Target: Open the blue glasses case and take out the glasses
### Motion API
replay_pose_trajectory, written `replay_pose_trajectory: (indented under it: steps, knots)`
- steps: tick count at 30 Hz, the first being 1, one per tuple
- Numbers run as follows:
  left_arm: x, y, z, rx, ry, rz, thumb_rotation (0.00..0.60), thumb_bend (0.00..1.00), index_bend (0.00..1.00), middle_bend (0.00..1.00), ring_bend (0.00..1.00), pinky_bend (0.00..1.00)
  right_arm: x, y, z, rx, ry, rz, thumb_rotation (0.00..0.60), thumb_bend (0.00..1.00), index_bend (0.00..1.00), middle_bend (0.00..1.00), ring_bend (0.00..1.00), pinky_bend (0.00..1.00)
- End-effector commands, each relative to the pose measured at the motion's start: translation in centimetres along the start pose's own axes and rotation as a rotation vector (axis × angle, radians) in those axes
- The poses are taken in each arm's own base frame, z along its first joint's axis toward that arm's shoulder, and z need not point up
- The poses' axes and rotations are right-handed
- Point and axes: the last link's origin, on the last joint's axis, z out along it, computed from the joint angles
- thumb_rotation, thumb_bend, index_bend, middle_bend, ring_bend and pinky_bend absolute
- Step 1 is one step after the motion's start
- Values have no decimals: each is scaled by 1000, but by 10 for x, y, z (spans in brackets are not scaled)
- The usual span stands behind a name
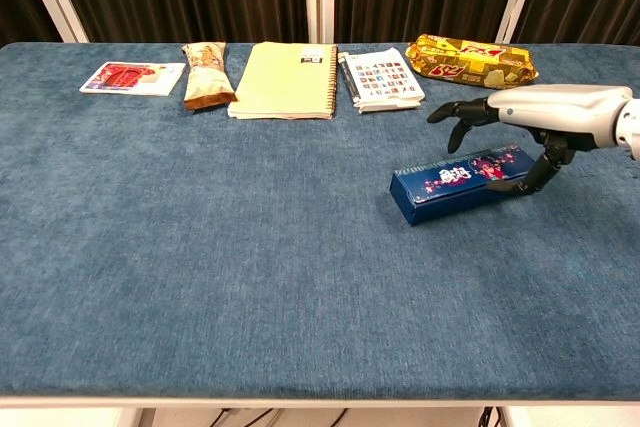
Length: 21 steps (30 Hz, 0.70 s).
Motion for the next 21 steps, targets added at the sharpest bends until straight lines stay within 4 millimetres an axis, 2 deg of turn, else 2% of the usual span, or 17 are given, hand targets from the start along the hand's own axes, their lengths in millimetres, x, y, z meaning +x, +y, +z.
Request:
replay_pose_trajectory:
  steps: [1, 10, 21]
  knots:
    - [0, 0, 0, 0, 0, 0, 600, 566, 440, 406, 199, 254, -1, 2, 0, -2, -1, -8, 600, 327, 48, 217, 0, 0]
    - [0, 0, 0, 0, 0, -2, 600, 566, 440, 406, 199, 254, -2, 4, 3, -11, -4, -6, 600, 346, 105, 236, 0, 0]
    - [0, 0, 0, 0, 0, -4, 600, 566, 440, 406, 199, 254, -2, 4, 4, -13, -4, -19, 600, 470, 212, 281, 8, 0]
